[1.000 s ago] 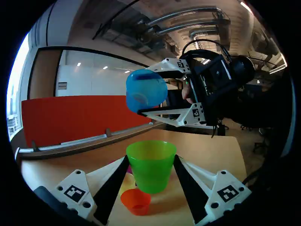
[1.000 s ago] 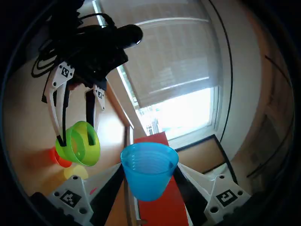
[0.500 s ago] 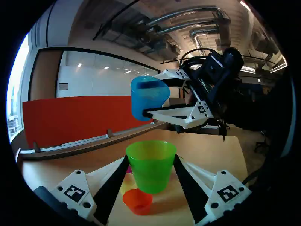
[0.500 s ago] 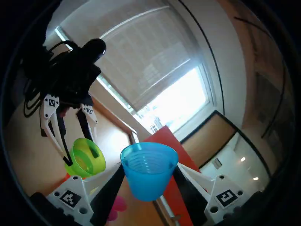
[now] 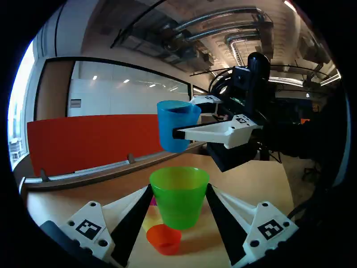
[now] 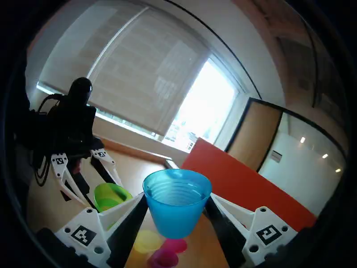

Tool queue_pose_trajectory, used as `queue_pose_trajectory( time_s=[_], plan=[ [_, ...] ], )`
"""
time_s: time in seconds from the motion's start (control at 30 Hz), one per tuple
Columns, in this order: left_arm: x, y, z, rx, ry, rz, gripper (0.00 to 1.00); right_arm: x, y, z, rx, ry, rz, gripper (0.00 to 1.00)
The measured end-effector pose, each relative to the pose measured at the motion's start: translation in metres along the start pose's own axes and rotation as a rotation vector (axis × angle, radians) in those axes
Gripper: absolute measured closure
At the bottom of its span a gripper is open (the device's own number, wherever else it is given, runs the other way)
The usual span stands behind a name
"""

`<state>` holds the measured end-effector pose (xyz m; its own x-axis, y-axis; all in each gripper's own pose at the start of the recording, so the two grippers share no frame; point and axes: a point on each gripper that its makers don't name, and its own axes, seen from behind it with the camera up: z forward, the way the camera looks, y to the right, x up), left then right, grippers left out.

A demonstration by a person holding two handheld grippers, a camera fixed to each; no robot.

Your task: Pour water

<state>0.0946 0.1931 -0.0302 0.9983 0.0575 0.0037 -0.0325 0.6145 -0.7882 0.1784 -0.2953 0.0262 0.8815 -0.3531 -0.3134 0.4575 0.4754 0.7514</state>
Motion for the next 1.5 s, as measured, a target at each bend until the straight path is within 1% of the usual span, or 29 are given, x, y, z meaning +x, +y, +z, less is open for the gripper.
queue_pose_trajectory(
  time_s=[0.2,0.4,0.6,0.7,0.8,0.97,1.07,1.2,1.5],
  plan=[
    [0.0,-0.001,-0.001,0.005,-0.001,0.002,0.15,-0.007,0.001,-0.003,-0.004,-0.021,0.096,0.12],
    [-0.001,-0.002,-0.002,0.001,-0.015,-0.005,0.15,-0.017,-0.003,-0.007,0.011,-0.051,0.227,0.12],
    [0.0,-0.003,-0.004,0.002,-0.024,0.007,0.15,-0.025,-0.004,-0.011,0.028,-0.061,0.364,0.12],
    [0.002,-0.003,-0.005,-0.002,-0.025,0.005,0.15,-0.029,-0.005,-0.013,0.033,-0.067,0.406,0.12],
    [0.003,-0.004,-0.005,0.001,-0.024,0.004,0.15,-0.032,-0.007,-0.016,0.038,-0.074,0.43,0.12],
    [0.003,-0.006,-0.006,0.001,-0.03,0.004,0.15,-0.034,-0.006,-0.021,0.038,-0.08,0.428,0.12],
    [0.002,-0.007,-0.007,-0.004,-0.042,0.007,0.15,-0.041,-0.009,-0.025,0.044,-0.095,0.424,0.12],
    [-0.004,-0.006,-0.009,-0.01,-0.073,0.019,0.15,-0.051,-0.015,-0.031,0.059,-0.123,0.423,0.12],
    [-0.024,0.001,-0.008,-0.04,-0.158,0.041,0.15,-0.073,-0.024,-0.044,0.082,-0.171,0.411,0.12]
  ],
)
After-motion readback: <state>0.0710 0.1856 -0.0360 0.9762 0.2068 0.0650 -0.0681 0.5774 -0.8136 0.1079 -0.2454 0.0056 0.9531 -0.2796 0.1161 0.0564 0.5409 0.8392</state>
